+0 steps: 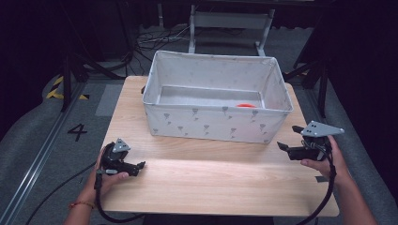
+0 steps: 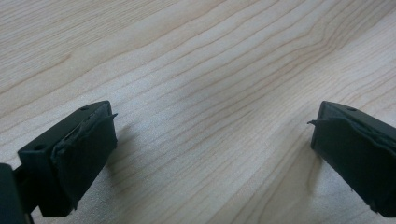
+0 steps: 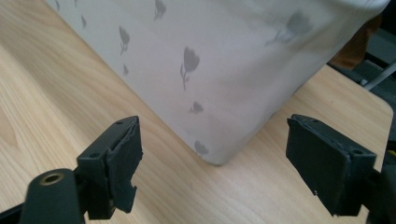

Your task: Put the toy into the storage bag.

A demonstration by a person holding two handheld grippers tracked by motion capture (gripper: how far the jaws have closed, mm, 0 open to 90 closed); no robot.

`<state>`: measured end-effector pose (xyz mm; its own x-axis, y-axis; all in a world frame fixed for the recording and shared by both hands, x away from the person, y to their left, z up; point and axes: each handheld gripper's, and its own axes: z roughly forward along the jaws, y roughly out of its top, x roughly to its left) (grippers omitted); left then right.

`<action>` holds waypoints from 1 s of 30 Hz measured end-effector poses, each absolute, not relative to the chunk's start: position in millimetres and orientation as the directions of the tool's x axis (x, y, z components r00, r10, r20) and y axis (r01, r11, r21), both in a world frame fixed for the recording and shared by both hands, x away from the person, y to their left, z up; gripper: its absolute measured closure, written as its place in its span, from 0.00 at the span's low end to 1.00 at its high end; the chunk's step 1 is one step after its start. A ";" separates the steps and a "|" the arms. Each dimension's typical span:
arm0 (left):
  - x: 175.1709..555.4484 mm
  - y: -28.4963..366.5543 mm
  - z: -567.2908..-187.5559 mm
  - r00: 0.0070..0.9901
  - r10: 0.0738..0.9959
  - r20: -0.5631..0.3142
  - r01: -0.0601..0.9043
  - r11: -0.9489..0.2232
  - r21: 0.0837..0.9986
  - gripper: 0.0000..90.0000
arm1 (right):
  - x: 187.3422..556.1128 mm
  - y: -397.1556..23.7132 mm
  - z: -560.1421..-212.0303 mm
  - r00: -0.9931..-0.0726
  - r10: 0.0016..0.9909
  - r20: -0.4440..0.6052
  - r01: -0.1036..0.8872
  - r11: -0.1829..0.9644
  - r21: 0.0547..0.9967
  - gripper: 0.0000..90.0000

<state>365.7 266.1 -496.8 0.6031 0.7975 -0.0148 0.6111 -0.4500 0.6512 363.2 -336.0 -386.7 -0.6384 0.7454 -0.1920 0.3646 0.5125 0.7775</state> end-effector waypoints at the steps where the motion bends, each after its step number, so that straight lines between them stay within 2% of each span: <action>1: 365.8 266.2 -496.8 0.603 0.797 -0.015 0.611 -0.450 0.651 0.01 | 362.5 -337.4 -393.7 -0.636 0.746 -0.197 0.378 0.524 0.763 0.21; 10: 365.7 266.2 -496.7 0.603 0.797 -0.016 0.612 -0.450 0.651 0.01 | 356.5 -346.6 -427.3 -0.640 0.749 -0.173 0.430 0.536 0.727 0.22; 15: 365.7 266.1 -496.7 0.603 0.798 -0.016 0.612 -0.450 0.651 0.01 | 349.2 -356.0 -448.8 -0.636 0.764 -0.112 0.444 0.480 0.757 0.21; 30: 365.7 266.1 -496.8 0.603 0.798 -0.015 0.611 -0.450 0.651 0.01 | 329.5 -378.5 -495.7 -0.596 0.803 -0.009 0.540 0.410 0.735 0.22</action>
